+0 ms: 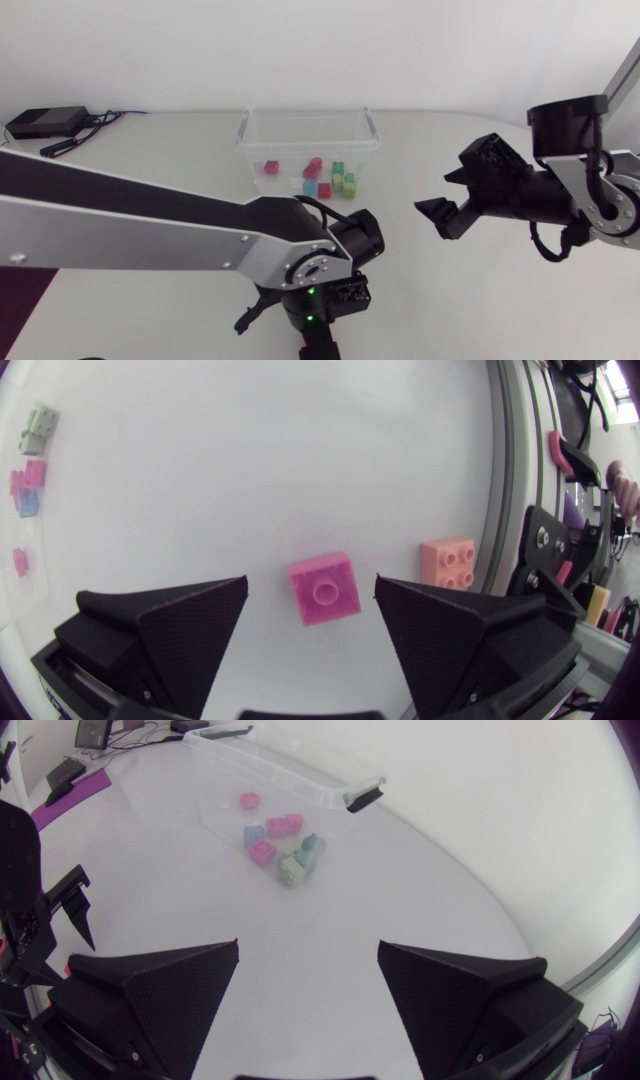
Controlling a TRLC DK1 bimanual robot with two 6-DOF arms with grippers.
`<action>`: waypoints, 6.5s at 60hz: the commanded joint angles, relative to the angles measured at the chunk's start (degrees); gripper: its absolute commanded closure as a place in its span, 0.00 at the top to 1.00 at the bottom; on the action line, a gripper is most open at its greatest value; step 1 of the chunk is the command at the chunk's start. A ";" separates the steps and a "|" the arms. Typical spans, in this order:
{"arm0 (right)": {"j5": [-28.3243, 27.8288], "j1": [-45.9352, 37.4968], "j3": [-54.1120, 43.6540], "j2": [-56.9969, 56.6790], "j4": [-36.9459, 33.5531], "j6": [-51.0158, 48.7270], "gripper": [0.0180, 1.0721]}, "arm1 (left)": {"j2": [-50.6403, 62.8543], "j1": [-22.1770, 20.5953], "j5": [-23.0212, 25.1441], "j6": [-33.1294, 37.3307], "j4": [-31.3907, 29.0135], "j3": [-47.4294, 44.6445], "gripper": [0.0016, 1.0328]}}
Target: Pick up the duplo bricks and place them in the container
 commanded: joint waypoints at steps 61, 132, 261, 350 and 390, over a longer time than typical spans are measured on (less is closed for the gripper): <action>-8.17 27.59 -13.01 -11.61 -17.07 -10.62 0.95 | -16.90 14.91 -6.28 0.44 -1.89 14.09 0.33; -2.72 51.15 -3.87 14.40 -11.62 -6.31 0.95 | 20.55 31.17 -7.33 1.15 12.18 52.15 0.47; 2.73 28.56 5.53 6.85 -23.75 -7.89 0.29 | 0.60 31.87 -3.11 3.96 1.72 40.90 0.96; 3.78 11.95 48.95 35.94 -10.74 0.46 0.93 | -44.40 22.03 -3.55 13.28 3.65 -18.78 0.96; -1.49 12.83 -8.35 -13.72 -33.85 -25.12 0.95 | -48.01 22.12 -3.38 15.82 6.38 -27.04 0.96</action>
